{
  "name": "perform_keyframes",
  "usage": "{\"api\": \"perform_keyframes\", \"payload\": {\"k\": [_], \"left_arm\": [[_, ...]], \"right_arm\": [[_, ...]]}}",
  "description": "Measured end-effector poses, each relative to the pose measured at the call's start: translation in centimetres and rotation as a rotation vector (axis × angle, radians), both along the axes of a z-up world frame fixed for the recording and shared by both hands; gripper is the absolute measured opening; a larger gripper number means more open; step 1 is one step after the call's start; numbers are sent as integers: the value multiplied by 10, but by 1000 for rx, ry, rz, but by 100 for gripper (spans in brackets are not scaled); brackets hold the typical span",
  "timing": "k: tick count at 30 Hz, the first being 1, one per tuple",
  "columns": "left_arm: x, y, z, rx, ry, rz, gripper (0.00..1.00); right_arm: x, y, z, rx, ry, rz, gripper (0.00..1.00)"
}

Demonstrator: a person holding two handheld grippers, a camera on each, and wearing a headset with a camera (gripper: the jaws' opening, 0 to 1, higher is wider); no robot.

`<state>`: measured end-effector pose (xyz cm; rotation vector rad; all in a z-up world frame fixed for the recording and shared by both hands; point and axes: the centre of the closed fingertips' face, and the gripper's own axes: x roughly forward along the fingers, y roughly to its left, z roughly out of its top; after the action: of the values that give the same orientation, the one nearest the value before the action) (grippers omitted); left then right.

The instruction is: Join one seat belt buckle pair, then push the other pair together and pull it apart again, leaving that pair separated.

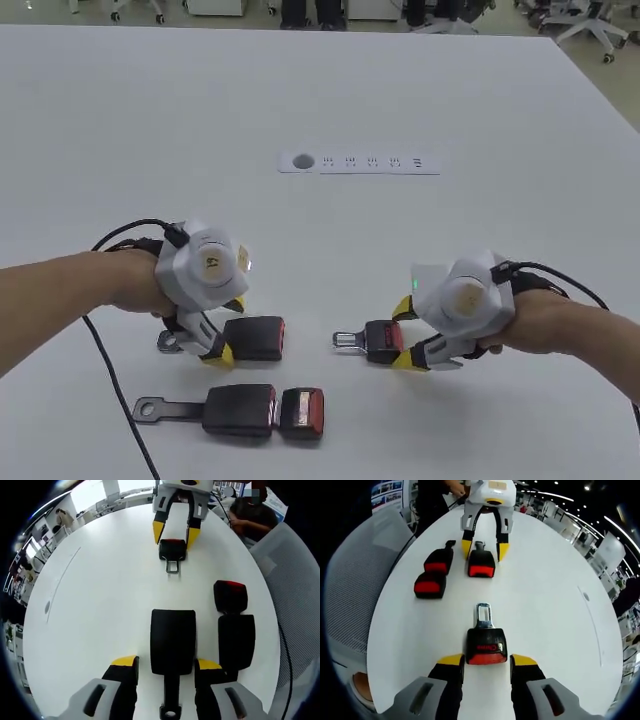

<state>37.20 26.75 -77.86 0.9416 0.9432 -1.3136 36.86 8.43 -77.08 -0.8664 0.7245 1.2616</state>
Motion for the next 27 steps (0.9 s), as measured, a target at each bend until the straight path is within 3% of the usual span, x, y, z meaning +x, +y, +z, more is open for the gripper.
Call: {"api": "perform_keyframes", "payload": {"k": [7, 14, 24, 27], "left_arm": [[-3, 10, 3, -2, -23, 38, 48], [-3, 30, 8, -57, -20, 133, 49], [-21, 48, 19, -139, -15, 233, 52], [-26, 54, 25, -190, -21, 272, 54]], "right_arm": [[-5, -5, 4, 7, 1, -7, 38], [-12, -12, 7, 15, -1, -22, 43], [-27, -20, 13, 48, 7, -70, 50], [-31, -23, 14, 73, 13, -105, 53]]}}
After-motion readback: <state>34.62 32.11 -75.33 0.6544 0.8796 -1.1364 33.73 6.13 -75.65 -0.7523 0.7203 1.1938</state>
